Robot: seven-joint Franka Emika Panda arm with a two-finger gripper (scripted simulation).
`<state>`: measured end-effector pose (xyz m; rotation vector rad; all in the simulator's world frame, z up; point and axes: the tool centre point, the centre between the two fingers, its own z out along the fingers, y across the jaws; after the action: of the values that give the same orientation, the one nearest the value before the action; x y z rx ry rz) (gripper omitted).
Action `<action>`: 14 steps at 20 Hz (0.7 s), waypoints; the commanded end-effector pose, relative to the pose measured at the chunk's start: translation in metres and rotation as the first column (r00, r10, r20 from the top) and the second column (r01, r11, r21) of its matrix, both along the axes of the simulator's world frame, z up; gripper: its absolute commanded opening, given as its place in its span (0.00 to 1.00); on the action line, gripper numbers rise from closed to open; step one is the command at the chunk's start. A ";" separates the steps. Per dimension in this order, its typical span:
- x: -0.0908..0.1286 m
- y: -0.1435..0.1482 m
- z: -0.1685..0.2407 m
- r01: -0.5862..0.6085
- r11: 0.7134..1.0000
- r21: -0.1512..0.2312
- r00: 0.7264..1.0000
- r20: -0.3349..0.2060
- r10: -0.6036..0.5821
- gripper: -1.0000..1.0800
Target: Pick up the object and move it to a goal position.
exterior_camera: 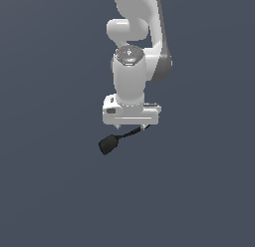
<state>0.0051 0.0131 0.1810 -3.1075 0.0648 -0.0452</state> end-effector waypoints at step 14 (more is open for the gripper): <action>0.000 0.000 0.001 0.016 1.000 0.002 1.000 0.010 -0.016 0.96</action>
<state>0.0048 0.0128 0.1820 -3.1044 0.0917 -0.0613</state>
